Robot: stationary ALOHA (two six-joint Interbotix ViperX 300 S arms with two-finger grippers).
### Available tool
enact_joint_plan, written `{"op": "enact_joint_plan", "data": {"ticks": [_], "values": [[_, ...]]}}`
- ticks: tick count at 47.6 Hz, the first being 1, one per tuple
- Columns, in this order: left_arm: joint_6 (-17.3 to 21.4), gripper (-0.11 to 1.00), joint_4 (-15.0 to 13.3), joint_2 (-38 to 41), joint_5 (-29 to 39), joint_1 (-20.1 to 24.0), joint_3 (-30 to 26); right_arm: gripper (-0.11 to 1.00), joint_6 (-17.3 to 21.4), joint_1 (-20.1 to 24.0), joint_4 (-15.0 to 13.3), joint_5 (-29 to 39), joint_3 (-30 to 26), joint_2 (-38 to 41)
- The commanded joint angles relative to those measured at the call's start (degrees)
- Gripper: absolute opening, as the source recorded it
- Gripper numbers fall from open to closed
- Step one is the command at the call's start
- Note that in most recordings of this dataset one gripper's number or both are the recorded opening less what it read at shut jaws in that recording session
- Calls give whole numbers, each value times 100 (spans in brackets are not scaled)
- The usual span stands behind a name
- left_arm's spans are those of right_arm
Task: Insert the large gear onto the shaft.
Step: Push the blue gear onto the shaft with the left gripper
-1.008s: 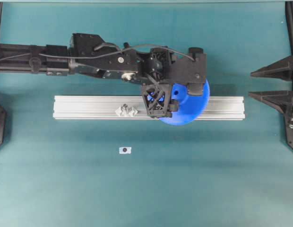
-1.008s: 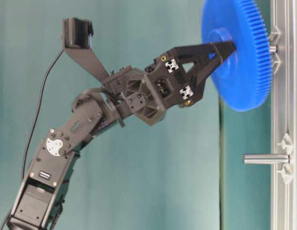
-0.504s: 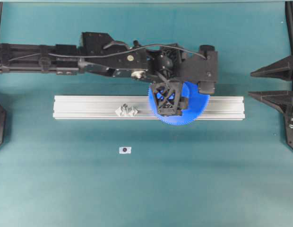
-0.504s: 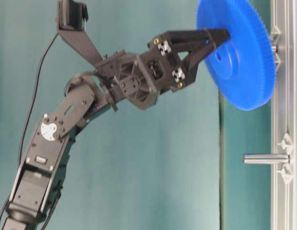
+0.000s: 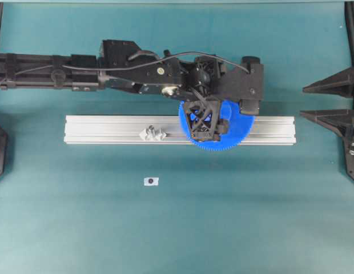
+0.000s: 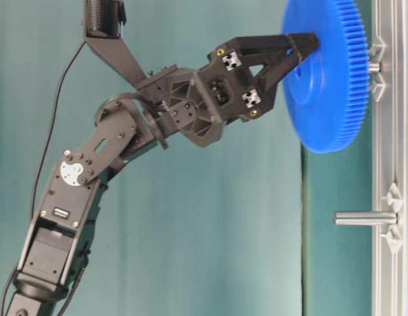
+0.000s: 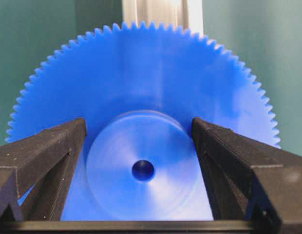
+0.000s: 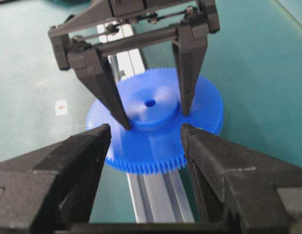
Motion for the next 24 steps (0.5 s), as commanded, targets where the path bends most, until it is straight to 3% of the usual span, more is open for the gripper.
{"op": "enact_joint_plan", "data": {"ticks": [1,24], "values": [[-9,87,9,-97,-18,-9,-105,68,62,-9,-9,-53,-53,44],[26,87,9,-255,290,-9,26,68,62,-18,-9,-53,-62,44]]}}
